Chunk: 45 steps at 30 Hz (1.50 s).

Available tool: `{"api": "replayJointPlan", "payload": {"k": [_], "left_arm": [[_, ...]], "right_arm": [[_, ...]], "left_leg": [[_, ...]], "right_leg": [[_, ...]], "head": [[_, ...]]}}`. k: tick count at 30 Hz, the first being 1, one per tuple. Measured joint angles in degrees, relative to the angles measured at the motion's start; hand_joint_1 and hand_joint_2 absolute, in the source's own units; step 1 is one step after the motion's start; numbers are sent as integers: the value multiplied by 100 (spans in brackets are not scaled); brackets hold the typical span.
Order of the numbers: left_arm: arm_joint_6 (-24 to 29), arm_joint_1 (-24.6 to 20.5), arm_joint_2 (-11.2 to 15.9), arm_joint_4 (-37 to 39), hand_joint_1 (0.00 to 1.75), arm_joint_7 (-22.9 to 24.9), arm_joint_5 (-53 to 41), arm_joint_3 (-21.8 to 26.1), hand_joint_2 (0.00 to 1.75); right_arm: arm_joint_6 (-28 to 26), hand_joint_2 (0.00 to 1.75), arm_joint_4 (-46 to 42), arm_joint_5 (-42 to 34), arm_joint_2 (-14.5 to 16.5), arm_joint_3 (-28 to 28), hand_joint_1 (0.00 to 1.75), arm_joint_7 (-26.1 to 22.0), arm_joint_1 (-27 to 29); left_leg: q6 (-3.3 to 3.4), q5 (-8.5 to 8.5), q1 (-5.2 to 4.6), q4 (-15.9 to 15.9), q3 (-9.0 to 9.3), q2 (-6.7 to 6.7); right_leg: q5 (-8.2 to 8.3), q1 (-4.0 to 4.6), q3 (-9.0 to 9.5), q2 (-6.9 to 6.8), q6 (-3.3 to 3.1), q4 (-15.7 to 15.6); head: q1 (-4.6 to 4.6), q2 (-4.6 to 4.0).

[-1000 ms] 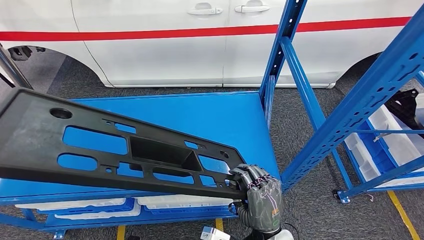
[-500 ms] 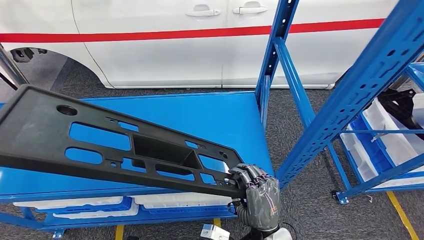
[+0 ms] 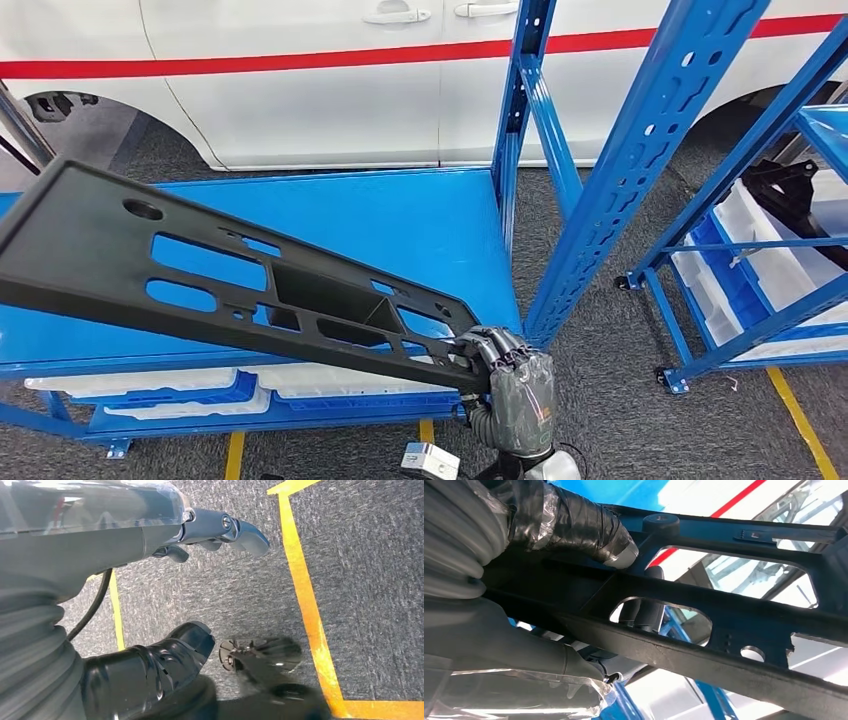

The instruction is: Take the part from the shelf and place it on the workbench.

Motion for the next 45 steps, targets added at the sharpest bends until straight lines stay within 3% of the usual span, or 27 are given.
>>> {"api": "replayJointPlan", "payload": {"k": [2, 5, 7, 9, 10, 11, 12, 13, 15, 17, 19, 21, 24, 25, 26, 27, 28, 30, 32, 35, 36, 38, 40, 41, 42, 43, 45], "left_arm": [[-1, -13, 8, 0, 0, -1, -6, 0, 175], [-5, 0, 7, 0, 0, -1, -22, 0, 175], [-6, -3, 6, 0, 0, -1, -34, 0, 175], [-6, -12, 5, 0, 0, -3, -42, 0, 175], [-8, -11, 4, 0, 0, -4, -44, 0, 175], [-9, -8, 4, 0, 0, -5, -45, 0, 175], [-10, -5, 2, 0, 0, -7, -47, 0, 175], [-11, -3, 0, 0, 0, -10, -48, 0, 175], [-12, -5, -8, 0, 0, -15, -49, 0, 175], [-13, -4, -13, 0, 0, -18, -50, 0, 175], [-15, -5, -18, 0, 0, -19, -50, 0, 175], [-18, -6, -21, 0, 0, -22, -50, 0, 175], [-20, 0, -20, 0, 0, -26, -50, 0, 175], [-20, 1, -21, 0, 0, -26, -50, 0, 175], [-22, 1, -21, 0, 0, -26, -51, 0, 175], [-23, 1, -21, 0, 0, -26, -53, 0, 175], [-25, 0, -21, 0, 0, -26, -55, 0, 175], [-27, -11, -21, 0, 0, -26, -66, 0, 175], [-28, -19, -22, 0, 0, -26, -78, 0, 175], [-28, -11, -23, 0, 0, -19, -86, 1, 175], [-28, -15, -24, 0, 0, -17, -88, 2, 175], [-28, -25, -25, 0, 0, -15, -92, 2, 175], [-29, -25, -25, 0, 0, -15, -96, 2, 175], [-30, -22, -25, 0, 0, -16, -97, 2, 175], [-31, -20, -25, 0, 0, -16, -98, 3, 175], [-31, -20, -25, 0, 0, -17, -98, 4, 175], [-31, -20, -32, 0, 0, -18, -101, 7, 175]], "right_arm": [[0, 175, 15, -6, 0, 16, 175, 4, -31], [0, 175, 42, -8, -3, 38, 175, 39, -64], [0, 175, 57, -10, -9, 45, 175, 75, -82], [0, 175, 85, -12, -17, 52, 175, 99, -95], [0, 175, 103, -12, -23, 56, 175, 109, -98], [0, 175, 119, -12, -28, 60, 175, 114, -98], [0, 175, 130, -12, -32, 63, 175, 119, -98], [0, 175, 137, -12, -34, 67, 175, 128, -100], [-1, 175, 139, -12, -35, 78, 175, 151, -115], [-2, 175, 140, -12, -35, 92, 175, 170, -132], [-2, 175, 140, -12, -35, 104, 175, 177, -140], [-1, 175, 140, -12, -35, 117, 175, 182, -148], [0, 175, 143, -18, -36, 137, 175, 196, -157], [0, 175, 148, -22, -36, 140, 175, 207, -158], [0, 175, 154, -25, -37, 141, 175, 219, -158], [0, 175, 161, -27, -37, 141, 175, 233, -158], [0, 175, 166, -28, -37, 142, 175, 246, -158], [0, 175, 168, -29, -37, 143, 175, 269, -159], [0, 175, 167, -30, -37, 144, 175, 281, -161], [0, 175, 167, -31, -40, 143, 175, 280, -167], [0, 175, 167, -34, -44, 142, 175, 279, -168], [0, 175, 168, -42, -51, 140, 175, 279, -165], [-1, 175, 168, -46, -52, 140, 175, 278, -164], [-1, 175, 168, -47, -54, 139, 175, 276, -163], [-1, 175, 168, -47, -54, 139, 175, 274, -162], [0, 175, 168, -47, -55, 139, 175, 272, -162], [-1, 175, 166, -47, -55, 139, 175, 270, -163]], "left_leg": [[44, 50, -50, -318, 154, 3], [118, 189, -44, -374, 118, 26], [200, 312, -17, -423, 47, 60], [245, 404, -34, -414, -77, 76], [246, 443, -42, -400, -145, 80], [241, 478, -47, -381, -212, 83], [233, 509, -50, -354, -280, 85], [222, 536, -51, -323, -347, 85], [184, 586, -55, -262, -446, 82], [123, 641, -59, -240, -478, 80], [47, 714, -62, -259, -492, 80], [-29, 584, -53, -171, -561, 65], [-129, -187, -18, 626, -810, 50], [-155, -369, -6, 966, -874, 51], [-177, -420, 7, 1198, -881, 51], [-197, -353, 21, 1268, -806, 52], [-214, -200, 37, 1115, -622, 52], [-233, -2, 57, 366, -46, 42], [-171, -40, 38, -235, 335, 8], [-2, -9, 9, -354, 295, -3], [65, 44, 9, -358, 253, 11], [182, 168, 7, -374, 139, 42], [232, 290, -25, -364, -10, 56], [238, 352, -44, -352, -94, 63], [240, 409, -63, -336, -185, 69], [239, 462, -82, -318, -272, 72], [228, 555, -115, -292, -405, 71]], "right_leg": [[49, -2, -15, -8, 63, -2], [68, -11, -36, -11, 171, 4], [-265, -14, -161, -7, 215, 317], [-780, -29, -371, -6, 244, 994], [-936, -36, -435, -6, 258, 1298], [-972, -42, -421, -7, 267, 1443], [-899, -46, -303, -7, 269, 1376], [-761, -48, -77, -8, 260, 1102], [-570, -32, 457, -10, 217, 311], [-515, 6, 689, -8, 168, -95], [-436, 17, 643, -4, 109, -125], [-326, -17, 562, -17, 25, -177], [-139, -43, 351, -34, -50, -202], [-80, -44, 272, -37, -46, -195], [-23, -47, 191, -40, -37, -183], [30, -52, 108, -42, -21, -165], [78, -62, 27, -42, 1, -139], [153, -79, -123, -37, 64, -66], [227, -78, -199, -33, 140, -17], [325, -80, -224, -21, 253, -18], [239, -87, -256, -15, 279, 43], [-231, -100, -385, -5, 304, 455], [-738, -97, -537, -6, 313, 1141], [-823, -97, -557, -7, 313, 1406], [-782, -92, -499, -7, 300, 1512], [-649, -80, -340, -7, 272, 1413], [-451, -31, 218, -9, 154, 714]], "head": [[1, 0], [1, 0], [8, 0], [12, 0], [11, 0], [11, 0], [11, 0], [11, 0], [9, 0], [9, 0], [13, 0], [9, 0], [-2, 0], [-2, 0], [-1, 0], [-2, 0], [-2, 0], [-3, 0], [2, 0], [4, 1], [4, 1], [5, 0], [4, 0], [4, 0], [3, 0], [4, 0], [2, 0]]}}
